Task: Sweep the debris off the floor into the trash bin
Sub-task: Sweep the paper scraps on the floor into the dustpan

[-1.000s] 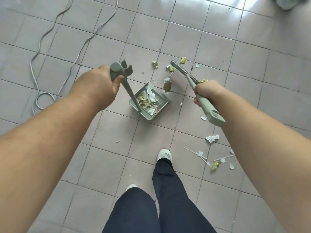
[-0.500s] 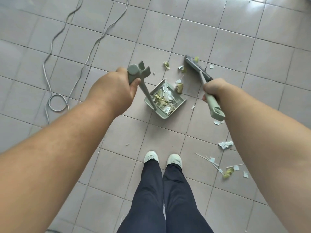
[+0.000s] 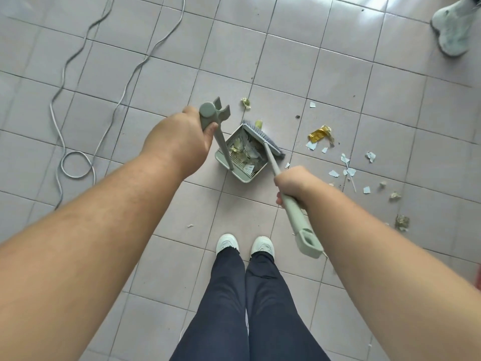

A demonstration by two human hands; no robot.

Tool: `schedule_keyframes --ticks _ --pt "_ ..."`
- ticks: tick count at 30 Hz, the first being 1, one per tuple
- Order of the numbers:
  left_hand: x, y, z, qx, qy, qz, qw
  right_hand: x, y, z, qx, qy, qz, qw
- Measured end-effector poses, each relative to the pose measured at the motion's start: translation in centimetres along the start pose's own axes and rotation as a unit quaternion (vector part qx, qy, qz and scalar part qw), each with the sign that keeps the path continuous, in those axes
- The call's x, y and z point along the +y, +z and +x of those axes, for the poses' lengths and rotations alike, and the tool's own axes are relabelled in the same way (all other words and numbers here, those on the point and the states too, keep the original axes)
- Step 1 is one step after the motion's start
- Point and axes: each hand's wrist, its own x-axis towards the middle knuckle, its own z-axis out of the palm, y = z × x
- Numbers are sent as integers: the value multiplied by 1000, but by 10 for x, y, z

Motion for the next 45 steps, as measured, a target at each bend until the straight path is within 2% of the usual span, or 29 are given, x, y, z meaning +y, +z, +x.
schedule_keyframes --ticks 5,10,15,18,21,25,31,38,45 --pt "-1 1 -1 2 0 -4 1000 -8 -24 -15 12 -49 60 997" --pt "-1 1 -4 2 -3 -1 1000 -22 -32 -12 21 -65 67 995" --pt "-4 3 -8 -2 3 1 1000 -34 -26 13 43 -80 17 996" --pt "-6 4 -8 -4 4 1 1000 -29 -15 21 12 -99 -41 994" --pt "-3 3 -9 -7 0 2 1000 -13 3 21 -14 -78 -67 995" --pt "-1 1 -10 -8 -9 -8 1000 22 19 6 -24 -4 10 1000" --pt "-6 5 -14 -2 -4 -19 1000 23 -18 -22 -30 -28 91 995" --pt "-37 -10 -25 19 -25 -30 999 5 -43 -39 -10 -56 88 994" --pt "-87 -34 -28 14 -92 -14 996 -43 -18 9 16 -81 81 993"
